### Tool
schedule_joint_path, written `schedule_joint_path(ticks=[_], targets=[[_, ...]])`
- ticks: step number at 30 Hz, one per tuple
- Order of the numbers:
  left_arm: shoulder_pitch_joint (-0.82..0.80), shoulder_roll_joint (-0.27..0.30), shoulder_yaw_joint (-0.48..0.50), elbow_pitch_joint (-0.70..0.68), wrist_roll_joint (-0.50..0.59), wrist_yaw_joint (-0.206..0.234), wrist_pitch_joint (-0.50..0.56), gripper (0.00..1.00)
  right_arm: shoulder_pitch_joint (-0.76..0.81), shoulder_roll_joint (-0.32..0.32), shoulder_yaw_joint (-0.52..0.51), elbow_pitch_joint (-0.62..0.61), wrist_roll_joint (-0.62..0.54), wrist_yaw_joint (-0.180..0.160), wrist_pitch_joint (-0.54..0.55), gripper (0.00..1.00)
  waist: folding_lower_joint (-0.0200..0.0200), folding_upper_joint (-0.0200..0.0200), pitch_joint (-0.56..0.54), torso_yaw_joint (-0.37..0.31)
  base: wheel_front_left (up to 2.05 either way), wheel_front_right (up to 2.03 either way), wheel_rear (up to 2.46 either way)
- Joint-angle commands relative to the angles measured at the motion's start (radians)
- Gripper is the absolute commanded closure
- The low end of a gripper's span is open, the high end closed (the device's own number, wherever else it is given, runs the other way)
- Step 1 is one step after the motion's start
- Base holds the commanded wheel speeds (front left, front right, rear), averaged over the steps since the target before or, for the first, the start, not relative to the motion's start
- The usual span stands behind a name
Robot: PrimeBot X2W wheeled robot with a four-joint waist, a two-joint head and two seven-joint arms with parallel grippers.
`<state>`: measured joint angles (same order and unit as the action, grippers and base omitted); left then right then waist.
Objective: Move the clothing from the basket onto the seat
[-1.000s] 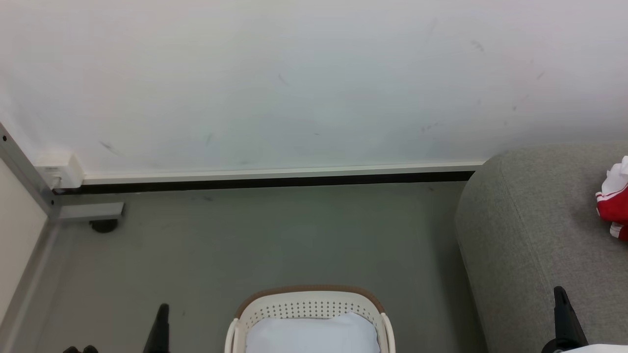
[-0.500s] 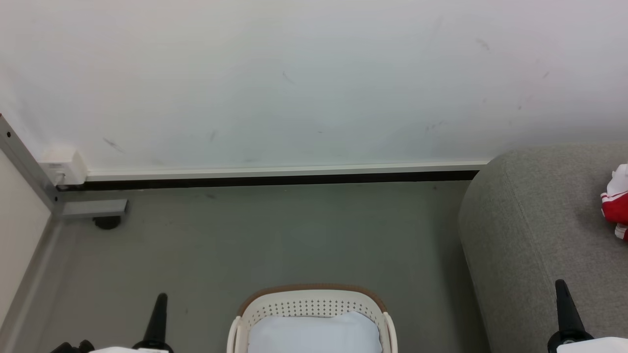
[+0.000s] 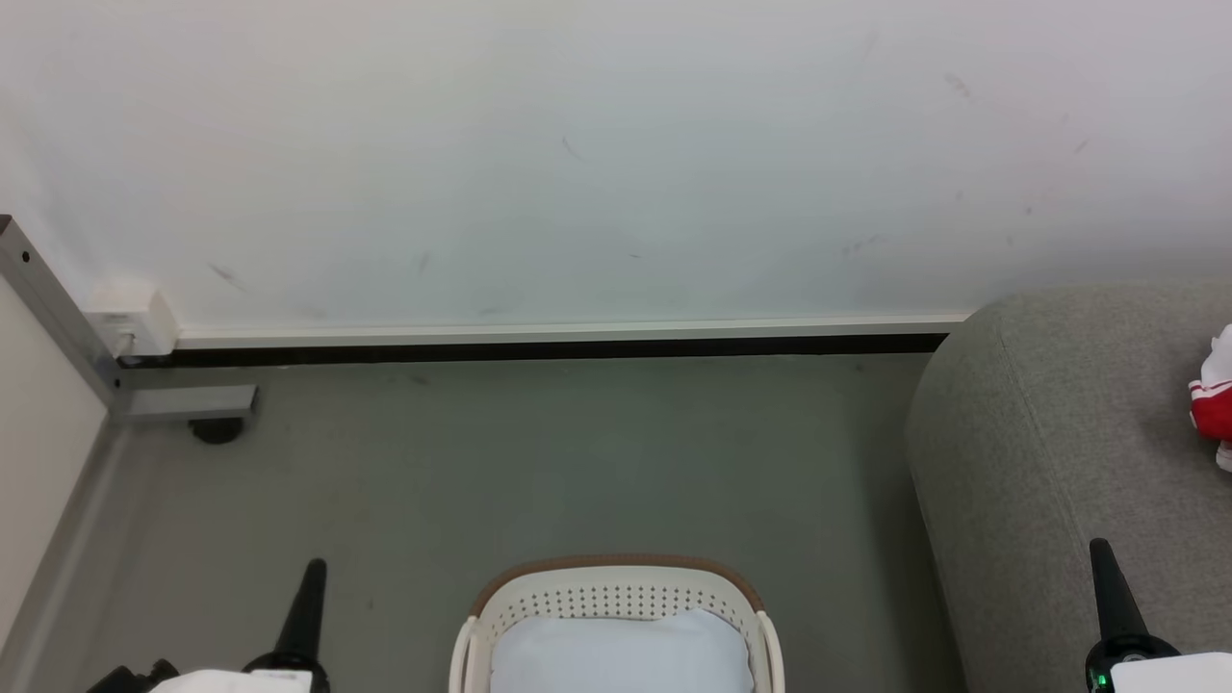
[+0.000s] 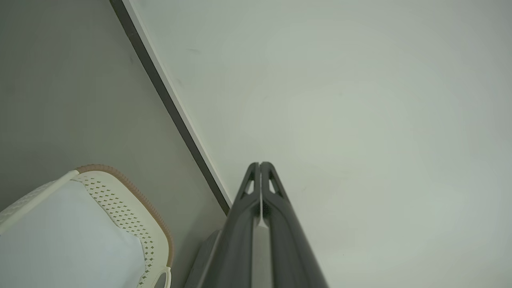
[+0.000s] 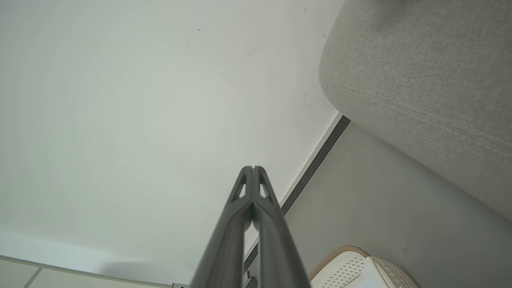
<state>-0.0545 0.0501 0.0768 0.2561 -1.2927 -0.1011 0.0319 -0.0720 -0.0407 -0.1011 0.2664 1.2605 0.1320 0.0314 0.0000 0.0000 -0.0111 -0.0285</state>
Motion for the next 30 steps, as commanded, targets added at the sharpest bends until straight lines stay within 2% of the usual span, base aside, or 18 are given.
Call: schedule_joint_path(ticks=[1,30], targets=[[-0.017,0.004,0.006,-0.008,-0.033,-0.007,0.005,1.00,-0.018,-0.011,-0.004,-0.010,0.031,-0.002,0.005,1.00,0.0000,0.0000,0.001,0.001,0.00,0.00,0.00],[-0.049,0.002,0.032,-0.011,-0.243,-0.025,0.064,1.00,-0.035,-0.012,-0.012,-0.021,0.268,-0.002,0.064,1.00,0.0000,0.0000,0.010,0.020,0.00,0.00,0.00]])
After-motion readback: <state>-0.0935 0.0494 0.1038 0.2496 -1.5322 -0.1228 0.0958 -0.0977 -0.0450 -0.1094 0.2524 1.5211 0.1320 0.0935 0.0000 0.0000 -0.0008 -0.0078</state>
